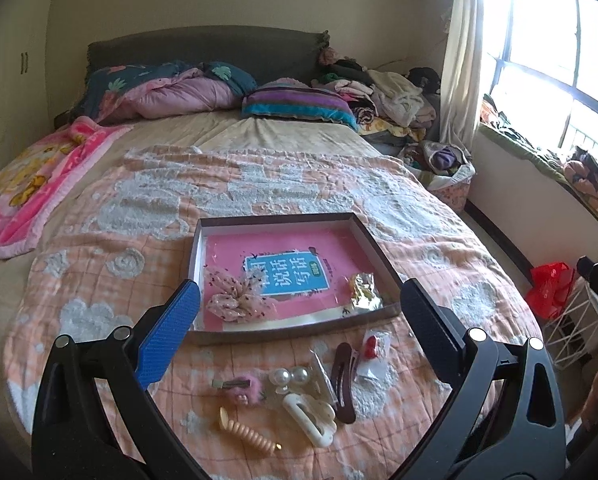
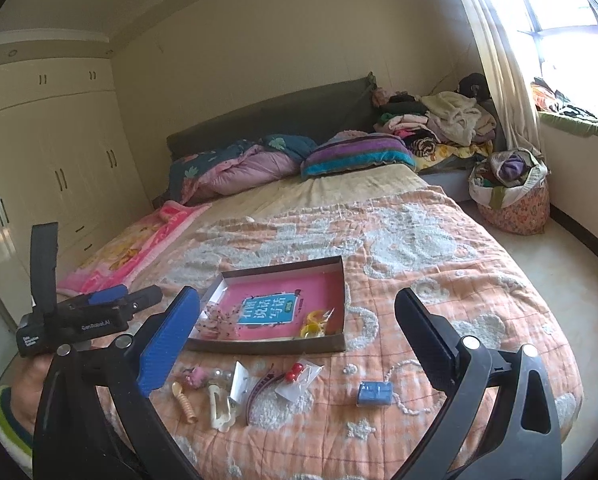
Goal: Organize jewelry
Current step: 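Withdraw both open tools from the tray back over the jewelry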
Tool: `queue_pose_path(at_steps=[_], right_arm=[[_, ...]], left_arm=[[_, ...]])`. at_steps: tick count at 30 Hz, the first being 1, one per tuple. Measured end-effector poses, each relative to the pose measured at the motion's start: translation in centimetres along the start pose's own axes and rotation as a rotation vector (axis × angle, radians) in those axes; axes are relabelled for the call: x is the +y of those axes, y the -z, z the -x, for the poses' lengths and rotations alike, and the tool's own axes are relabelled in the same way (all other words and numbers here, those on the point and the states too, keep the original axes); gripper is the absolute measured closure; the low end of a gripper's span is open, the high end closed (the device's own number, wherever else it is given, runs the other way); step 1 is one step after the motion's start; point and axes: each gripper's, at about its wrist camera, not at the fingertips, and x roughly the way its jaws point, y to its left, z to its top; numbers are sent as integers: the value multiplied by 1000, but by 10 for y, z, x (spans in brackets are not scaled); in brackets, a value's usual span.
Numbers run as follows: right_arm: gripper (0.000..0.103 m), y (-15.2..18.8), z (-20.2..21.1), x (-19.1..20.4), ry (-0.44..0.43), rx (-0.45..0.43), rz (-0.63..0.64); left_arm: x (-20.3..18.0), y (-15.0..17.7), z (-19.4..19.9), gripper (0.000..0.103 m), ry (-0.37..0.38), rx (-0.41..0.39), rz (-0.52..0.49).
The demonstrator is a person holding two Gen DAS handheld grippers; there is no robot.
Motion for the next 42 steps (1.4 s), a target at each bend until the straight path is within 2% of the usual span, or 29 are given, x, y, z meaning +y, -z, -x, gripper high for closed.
queue_pose_path(at_steps=[14, 20, 26, 33, 42], right_arm=[[5, 12, 28, -5, 2, 22, 43], [5, 25, 26, -7, -2, 62, 57], [5, 42, 14, -11, -13, 126, 44], [5, 58, 5, -16, -3, 173, 48], [5, 73, -4, -21, -2, 219, 40]], left_arm=[[-18, 16, 21, 9, 5, 8, -33], [-26, 38, 25, 9, -8, 22, -85], [-31, 61, 17, 9, 10, 80, -112], [-31, 91, -4, 9, 63, 185, -87], [-29, 119, -27, 9, 57, 269, -92]])
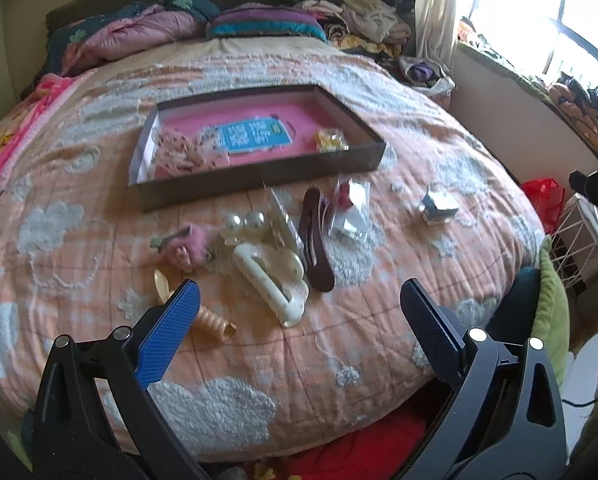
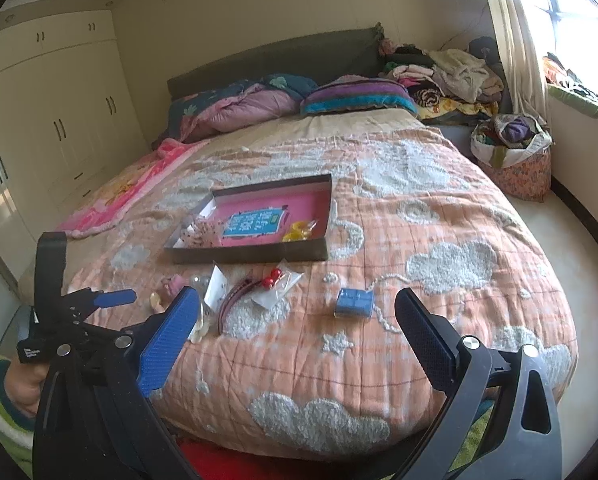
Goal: Organize jewelry
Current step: 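Withdraw both open tools from the tray back over the jewelry, then grasp the white claw clip with the left tool while the right tool grasps the red earring bag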
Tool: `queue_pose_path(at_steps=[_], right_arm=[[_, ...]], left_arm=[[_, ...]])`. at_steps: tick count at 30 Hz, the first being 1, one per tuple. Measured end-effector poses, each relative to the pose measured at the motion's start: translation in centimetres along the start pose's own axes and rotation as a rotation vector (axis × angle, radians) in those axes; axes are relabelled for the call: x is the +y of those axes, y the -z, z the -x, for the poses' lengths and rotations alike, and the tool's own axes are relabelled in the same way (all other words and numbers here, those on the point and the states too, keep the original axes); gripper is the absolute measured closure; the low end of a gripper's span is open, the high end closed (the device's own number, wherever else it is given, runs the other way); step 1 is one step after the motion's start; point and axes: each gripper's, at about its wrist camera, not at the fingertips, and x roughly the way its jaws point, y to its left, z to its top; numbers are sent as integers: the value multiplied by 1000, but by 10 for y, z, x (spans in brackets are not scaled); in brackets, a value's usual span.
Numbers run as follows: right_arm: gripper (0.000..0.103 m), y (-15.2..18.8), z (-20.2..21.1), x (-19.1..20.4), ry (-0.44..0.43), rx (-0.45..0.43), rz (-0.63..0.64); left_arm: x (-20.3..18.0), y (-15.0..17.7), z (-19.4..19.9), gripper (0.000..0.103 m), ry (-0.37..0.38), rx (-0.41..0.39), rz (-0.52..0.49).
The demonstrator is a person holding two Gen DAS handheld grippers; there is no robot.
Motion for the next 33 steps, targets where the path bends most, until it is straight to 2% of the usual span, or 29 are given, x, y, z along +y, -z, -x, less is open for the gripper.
queue_pose_path(at_steps=[7, 16, 20, 24, 28, 33], right_arm=[[5, 7, -18, 3, -15, 47, 3], [5, 16, -36, 3, -43, 99, -18], [5, 16, -45, 2, -52, 118, -29], [5, 11, -71, 7, -88, 176, -30], [5, 9, -99, 16, -122, 236, -12], [5, 10, -126, 23, -116, 272, 21]], left_arm=[[-4, 6, -15, 10, 16, 18, -25], [-11, 5, -42, 29, 9, 65, -96], [-6, 7, -58, 33, 26, 118, -80], [-2, 9, -72, 34, 37, 143, -54], [8, 10, -80, 47, 32, 153, -23], [15, 9, -81, 51, 52, 156, -20]])
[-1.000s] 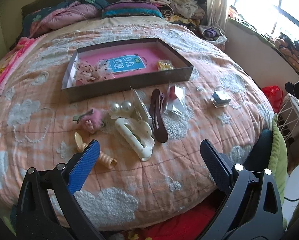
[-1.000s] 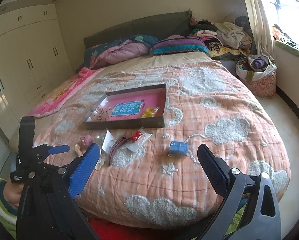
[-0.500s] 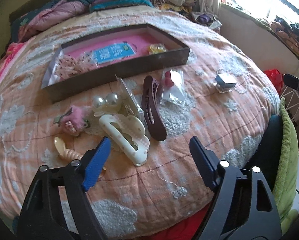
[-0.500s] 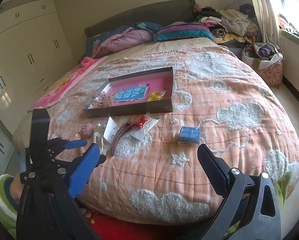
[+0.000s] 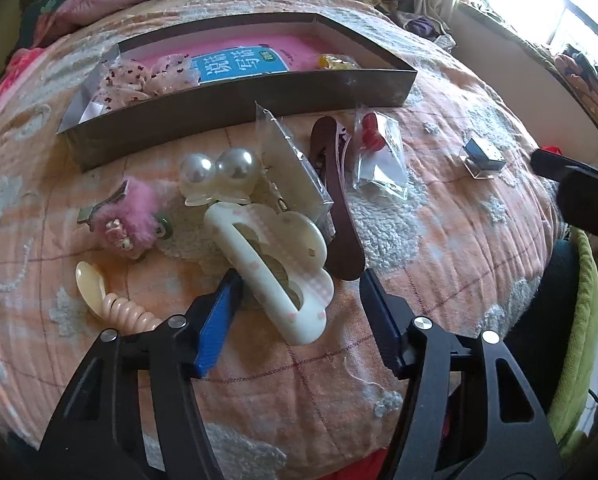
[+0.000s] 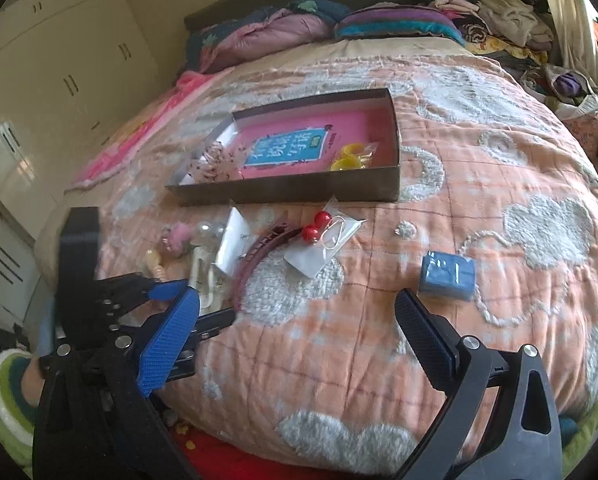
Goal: Organize jewelry
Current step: 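Grasp the white claw clip with the left tool while the right tool grasps the red earring bag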
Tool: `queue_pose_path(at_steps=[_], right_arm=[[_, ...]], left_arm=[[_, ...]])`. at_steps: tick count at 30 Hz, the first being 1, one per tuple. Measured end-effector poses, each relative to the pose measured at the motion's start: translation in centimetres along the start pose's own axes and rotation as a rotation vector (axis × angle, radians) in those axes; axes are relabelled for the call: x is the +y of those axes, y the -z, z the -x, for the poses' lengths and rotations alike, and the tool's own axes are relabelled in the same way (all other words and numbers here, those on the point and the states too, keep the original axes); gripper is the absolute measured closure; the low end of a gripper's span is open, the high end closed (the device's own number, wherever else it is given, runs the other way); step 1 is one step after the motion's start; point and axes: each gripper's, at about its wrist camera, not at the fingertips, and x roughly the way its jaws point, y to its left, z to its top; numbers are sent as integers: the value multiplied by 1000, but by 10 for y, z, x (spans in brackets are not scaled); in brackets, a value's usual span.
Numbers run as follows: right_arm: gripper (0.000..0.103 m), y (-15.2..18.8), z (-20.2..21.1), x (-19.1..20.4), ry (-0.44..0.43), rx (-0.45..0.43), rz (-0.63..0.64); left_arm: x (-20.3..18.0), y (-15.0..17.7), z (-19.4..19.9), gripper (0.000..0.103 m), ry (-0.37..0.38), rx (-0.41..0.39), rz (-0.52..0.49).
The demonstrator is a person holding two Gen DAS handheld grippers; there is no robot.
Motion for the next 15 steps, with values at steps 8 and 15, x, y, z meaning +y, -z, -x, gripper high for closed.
queue_pose_path(at_steps=[8, 15], right_arm=[[15, -11, -46, -19, -11, 63, -97], [32, -25, -87, -28, -17, 90, -212]], left_arm=[[13, 1, 7, 50, 0, -22, 32], [20, 4, 10, 50, 28, -21, 38]])
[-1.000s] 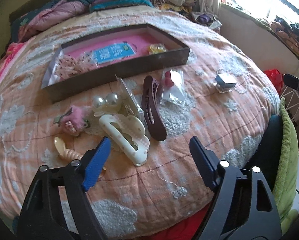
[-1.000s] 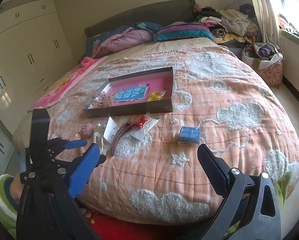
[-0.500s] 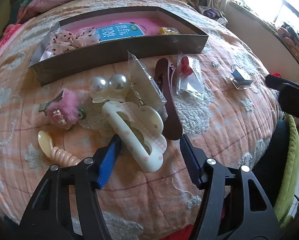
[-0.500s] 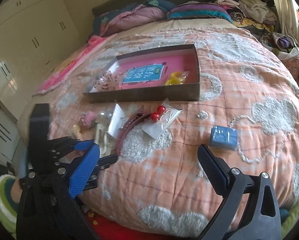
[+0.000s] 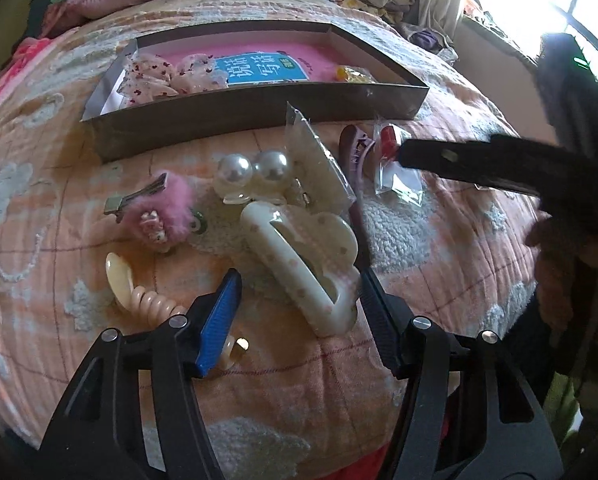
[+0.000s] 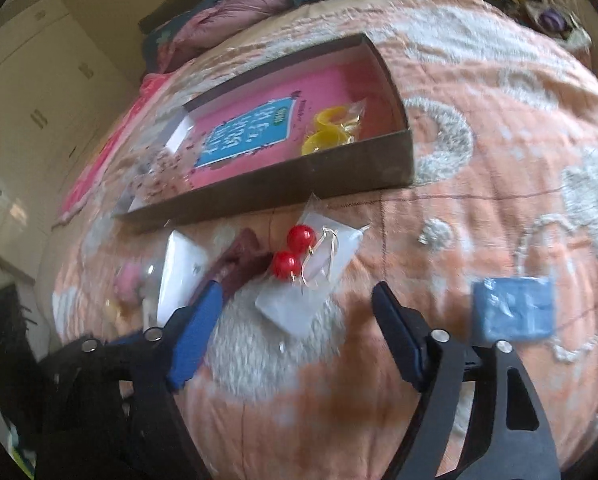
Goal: Organize jewelry
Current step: 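Grasp the white claw clip with the left tool while the right tool grasps the red earring bag, then lift the claw clip with the left tool while the right tool carries the earring bag toward the tray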
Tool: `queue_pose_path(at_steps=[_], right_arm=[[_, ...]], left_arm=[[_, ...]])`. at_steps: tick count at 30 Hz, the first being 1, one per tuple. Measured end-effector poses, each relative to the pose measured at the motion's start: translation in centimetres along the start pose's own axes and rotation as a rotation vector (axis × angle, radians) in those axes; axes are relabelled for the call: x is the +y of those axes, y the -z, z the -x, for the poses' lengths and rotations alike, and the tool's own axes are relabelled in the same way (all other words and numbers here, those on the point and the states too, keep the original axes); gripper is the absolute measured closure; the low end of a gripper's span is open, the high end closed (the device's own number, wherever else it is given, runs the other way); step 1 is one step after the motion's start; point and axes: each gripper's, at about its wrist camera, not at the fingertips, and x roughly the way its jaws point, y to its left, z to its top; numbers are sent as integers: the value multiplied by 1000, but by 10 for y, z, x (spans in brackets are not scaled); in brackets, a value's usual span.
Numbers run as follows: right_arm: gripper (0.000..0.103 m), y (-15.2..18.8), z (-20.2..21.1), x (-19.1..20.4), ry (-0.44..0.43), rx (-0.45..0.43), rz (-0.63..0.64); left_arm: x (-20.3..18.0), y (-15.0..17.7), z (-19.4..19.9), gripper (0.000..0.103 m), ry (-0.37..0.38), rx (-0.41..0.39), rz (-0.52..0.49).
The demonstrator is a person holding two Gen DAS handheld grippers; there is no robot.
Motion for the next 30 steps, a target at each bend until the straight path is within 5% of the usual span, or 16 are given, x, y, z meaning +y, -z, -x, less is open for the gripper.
queue_pose_path(at_steps=[6, 13, 30], right_arm=[[61, -7, -13, -9, 41, -38, -30], [63, 8, 17, -8, 42, -115, 22], [63, 36, 110, -7, -2, -262, 38]], left_arm=[[4, 0, 0, 46, 11, -1, -4], [-11, -6, -16, 62, -10, -8, -72], [-15, -13, 14, 70, -2, -85, -54]])
